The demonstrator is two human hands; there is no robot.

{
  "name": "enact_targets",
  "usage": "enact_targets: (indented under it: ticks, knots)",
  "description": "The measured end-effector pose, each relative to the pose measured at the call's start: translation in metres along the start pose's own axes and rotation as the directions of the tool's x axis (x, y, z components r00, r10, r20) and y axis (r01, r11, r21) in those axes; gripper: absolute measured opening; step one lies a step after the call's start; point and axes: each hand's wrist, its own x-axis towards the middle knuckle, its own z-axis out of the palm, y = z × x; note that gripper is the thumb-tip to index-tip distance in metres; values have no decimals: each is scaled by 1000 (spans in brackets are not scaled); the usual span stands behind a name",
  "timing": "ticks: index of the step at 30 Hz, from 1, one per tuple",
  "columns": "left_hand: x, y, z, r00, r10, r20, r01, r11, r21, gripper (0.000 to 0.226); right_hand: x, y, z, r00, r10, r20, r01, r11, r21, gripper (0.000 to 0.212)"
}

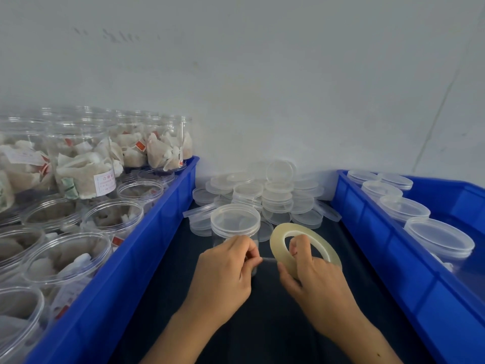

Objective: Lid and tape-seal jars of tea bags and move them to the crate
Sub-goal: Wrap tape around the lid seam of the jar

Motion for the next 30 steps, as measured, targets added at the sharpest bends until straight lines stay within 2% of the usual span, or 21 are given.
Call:
enact_targets:
  ticks: [3, 5, 9, 14, 16, 18, 21, 27, 30]
  knots:
    - [-1, 0, -2, 1000, 9, 10, -9, 999, 46, 19, -1, -3, -4, 998, -61, 36, 57, 994, 89, 24]
    - [-2, -1, -4, 1000, 3, 17, -4, 997, 77, 19, 1, -5, -6, 993, -86, 84, 81, 994, 72, 21]
    - [-3, -1, -3, 997, -16, 76, 5, 990, 138, 17, 3, 0, -2, 988, 29, 149, -39, 997, 66, 22]
    - [-6, -3, -1, 985, -63, 161, 40, 989, 144, 7, 3, 12, -1, 912, 183, 366, -209, 977, 32, 23]
    - [-6, -6, -1, 985, -81, 152, 60, 989, 138, 6, 4, 15, -2, 900, 203, 385, -241, 969, 51, 22]
    - [-5, -8, -2, 988, -72, 136, 53, 989, 140, 7, 5, 13, 0, 900, 215, 380, -299, 938, 176, 19]
    - [-4, -11, -5, 992, -45, 121, 26, 987, 156, 8, 5, 9, 1, 874, 206, 439, -396, 827, 399, 24]
    - [0, -16, -14, 998, 61, 30, -64, 992, 113, 8, 6, 11, -4, 931, 153, 330, -291, 857, 424, 31]
    - [0, -19, -14, 998, 59, 12, -59, 997, 50, 9, 4, 8, -3, 969, 131, 210, -199, 917, 346, 26]
